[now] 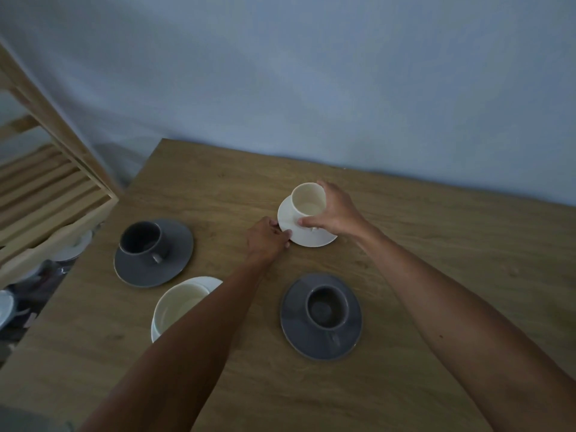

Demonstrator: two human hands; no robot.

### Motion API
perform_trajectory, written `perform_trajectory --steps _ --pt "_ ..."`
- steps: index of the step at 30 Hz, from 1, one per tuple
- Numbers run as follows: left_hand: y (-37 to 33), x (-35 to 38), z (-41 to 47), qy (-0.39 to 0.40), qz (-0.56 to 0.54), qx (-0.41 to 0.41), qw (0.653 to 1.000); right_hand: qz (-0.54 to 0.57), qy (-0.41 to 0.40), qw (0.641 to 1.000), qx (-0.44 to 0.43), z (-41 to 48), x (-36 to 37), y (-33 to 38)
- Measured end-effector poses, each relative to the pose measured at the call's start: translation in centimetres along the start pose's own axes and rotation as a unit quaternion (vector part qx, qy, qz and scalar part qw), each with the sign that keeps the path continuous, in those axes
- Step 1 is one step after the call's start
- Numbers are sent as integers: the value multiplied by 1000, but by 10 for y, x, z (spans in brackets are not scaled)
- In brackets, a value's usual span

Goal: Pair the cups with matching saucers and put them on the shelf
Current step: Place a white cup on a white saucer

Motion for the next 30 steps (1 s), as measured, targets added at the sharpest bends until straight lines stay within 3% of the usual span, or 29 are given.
perform_trajectory --steps 4,8,11,17,24,30 --pt "-3 -5 5 0 29 11 1000 37 11 999 14 -5 -15 -2" --pt "-8 -19 19 -21 107 37 993 125 -52 990 27 -9 -48 -20" --pt "-13 -20 28 0 113 59 992 122 -86 988 42 -13 -56 -42" --pt "-22 -9 39 42 161 109 980 4 17 997 81 -14 -23 -68" --pt "-23 0 42 47 171 142 974 25 4 998 62 -14 -5 -72" --pt "-22 1 47 42 147 124 981 126 -13 986 111 -15 0 -80"
Point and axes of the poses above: each hand's wrist, its own z-axis towards the middle knuckle, its own x-axis out of the palm, y = z × x, the point moved 5 cm from there along z, towards the middle knuckle, and after that the axes turned 2 degrees about -y, right-handed, at the moved point
